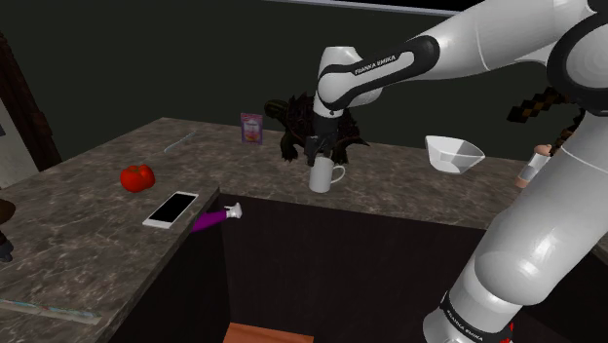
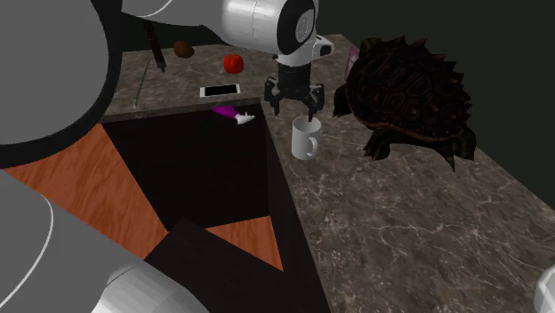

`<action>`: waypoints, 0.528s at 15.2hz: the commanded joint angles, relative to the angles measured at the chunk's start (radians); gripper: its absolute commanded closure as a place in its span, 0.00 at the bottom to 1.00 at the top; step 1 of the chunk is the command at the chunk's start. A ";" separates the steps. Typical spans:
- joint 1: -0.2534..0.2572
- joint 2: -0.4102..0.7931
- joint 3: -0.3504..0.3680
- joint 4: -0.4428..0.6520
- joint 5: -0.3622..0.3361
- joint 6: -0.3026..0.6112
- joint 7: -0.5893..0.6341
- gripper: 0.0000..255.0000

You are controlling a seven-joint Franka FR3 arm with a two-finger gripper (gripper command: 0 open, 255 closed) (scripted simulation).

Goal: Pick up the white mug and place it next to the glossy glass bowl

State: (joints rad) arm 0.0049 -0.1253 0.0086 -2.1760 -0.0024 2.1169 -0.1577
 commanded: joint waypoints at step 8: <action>-0.001 0.055 -0.001 -0.043 0.001 0.099 -0.003 0.00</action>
State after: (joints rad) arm 0.0043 -0.0740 0.0074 -2.2175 -0.0010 2.2102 -0.1608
